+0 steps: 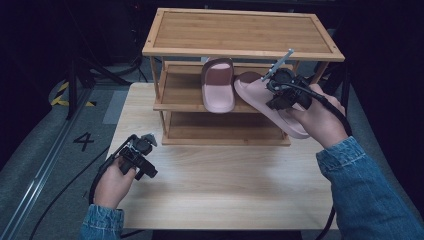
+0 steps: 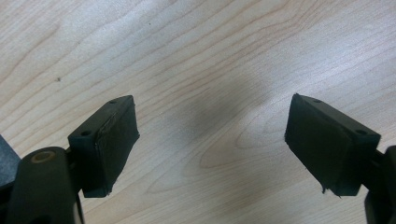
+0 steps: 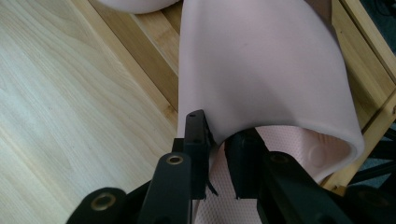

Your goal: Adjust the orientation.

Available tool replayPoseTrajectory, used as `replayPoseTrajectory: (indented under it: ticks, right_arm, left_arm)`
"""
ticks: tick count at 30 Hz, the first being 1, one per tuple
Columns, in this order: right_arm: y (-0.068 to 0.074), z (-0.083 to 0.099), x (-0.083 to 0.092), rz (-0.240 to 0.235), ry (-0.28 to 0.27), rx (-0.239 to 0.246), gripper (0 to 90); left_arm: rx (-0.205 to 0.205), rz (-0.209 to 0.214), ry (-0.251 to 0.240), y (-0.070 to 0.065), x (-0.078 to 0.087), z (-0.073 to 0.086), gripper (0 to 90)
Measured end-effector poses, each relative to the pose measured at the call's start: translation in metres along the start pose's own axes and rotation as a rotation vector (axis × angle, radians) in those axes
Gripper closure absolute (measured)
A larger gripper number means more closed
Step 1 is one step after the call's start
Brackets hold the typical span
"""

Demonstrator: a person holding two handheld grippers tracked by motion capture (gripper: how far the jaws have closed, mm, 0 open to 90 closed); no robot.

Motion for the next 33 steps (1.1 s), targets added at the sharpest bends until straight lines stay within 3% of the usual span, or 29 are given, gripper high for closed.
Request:
replayPoseTrajectory:
  ticks: [10, 17, 24, 30, 33]
  right_arm:
    - [-0.007, 0.000, -0.008, 0.064, -0.053, 0.005, 77.2]
    - [-0.010, 0.001, -0.012, 0.067, -0.085, -0.016, 75.2]
    - [-0.012, -0.003, -0.020, 0.135, -0.102, -0.021, 75.2]
    - [-0.013, -0.008, -0.028, 0.164, -0.117, -0.018, 75.3]
    - [-0.012, -0.007, -0.029, 0.166, -0.124, -0.029, 68.8]
  left_arm:
    - [-0.006, 0.004, 0.004, 0.000, 0.001, 0.000, 17.5]
    - [-0.010, -0.004, 0.005, -0.001, -0.001, 0.000, 17.4]
    - [-0.023, 0.008, 0.012, -0.003, -0.001, -0.005, 17.4]
    - [-0.037, 0.013, 0.018, -0.004, -0.002, -0.009, 17.5]
    - [-0.043, 0.021, 0.016, -0.004, -0.001, -0.012, 17.5]
Point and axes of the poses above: each handheld gripper's, and its own axes: x roughly backward along the jaws, z roughly out of its underside, y roughly to its left, the point moved 2 cm from there along -x, roughly forward along the jaws, and after that the axes turned 3 degrees about -x, right-handed, at the moved point
